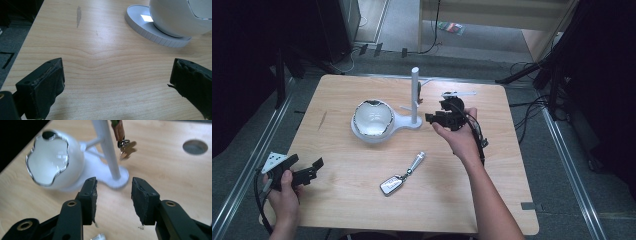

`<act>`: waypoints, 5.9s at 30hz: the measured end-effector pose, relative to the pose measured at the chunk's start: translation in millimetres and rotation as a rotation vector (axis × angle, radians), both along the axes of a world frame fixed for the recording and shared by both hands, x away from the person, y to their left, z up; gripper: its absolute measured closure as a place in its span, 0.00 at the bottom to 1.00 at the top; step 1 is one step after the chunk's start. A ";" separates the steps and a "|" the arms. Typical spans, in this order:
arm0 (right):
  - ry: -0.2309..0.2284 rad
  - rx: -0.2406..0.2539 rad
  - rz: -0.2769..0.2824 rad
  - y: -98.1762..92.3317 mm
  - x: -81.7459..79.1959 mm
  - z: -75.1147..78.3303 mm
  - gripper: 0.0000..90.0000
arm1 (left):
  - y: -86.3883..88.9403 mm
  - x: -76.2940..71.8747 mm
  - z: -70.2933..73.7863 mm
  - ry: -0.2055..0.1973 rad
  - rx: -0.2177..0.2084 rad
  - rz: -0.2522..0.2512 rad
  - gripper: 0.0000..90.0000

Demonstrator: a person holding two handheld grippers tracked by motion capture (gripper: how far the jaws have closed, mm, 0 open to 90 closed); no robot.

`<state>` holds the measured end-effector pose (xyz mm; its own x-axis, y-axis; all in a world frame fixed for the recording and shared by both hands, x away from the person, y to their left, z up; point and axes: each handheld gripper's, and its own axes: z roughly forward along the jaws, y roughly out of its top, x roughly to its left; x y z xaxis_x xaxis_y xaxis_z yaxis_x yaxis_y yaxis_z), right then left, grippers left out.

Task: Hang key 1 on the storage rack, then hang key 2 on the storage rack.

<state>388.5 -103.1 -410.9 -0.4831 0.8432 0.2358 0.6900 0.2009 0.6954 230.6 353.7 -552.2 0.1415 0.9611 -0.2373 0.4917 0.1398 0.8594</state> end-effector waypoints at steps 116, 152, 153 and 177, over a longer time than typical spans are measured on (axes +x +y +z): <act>0.377 -0.336 -0.177 91.4 -59.0 -101.1 0.53 | -1.2 1.1 0.1 0.014 0.013 -0.001 0.01; 0.089 -0.227 -0.067 73.6 -84.2 -87.1 0.86 | -0.8 1.3 0.0 0.015 0.011 0.000 0.01; 0.089 -0.227 -0.067 73.6 -84.2 -87.1 0.86 | -0.8 1.3 0.0 0.015 0.011 0.000 0.01; -0.279 0.011 -0.040 55.2 -100.7 -42.1 0.86 | -0.6 1.3 0.1 0.016 0.008 -0.005 0.01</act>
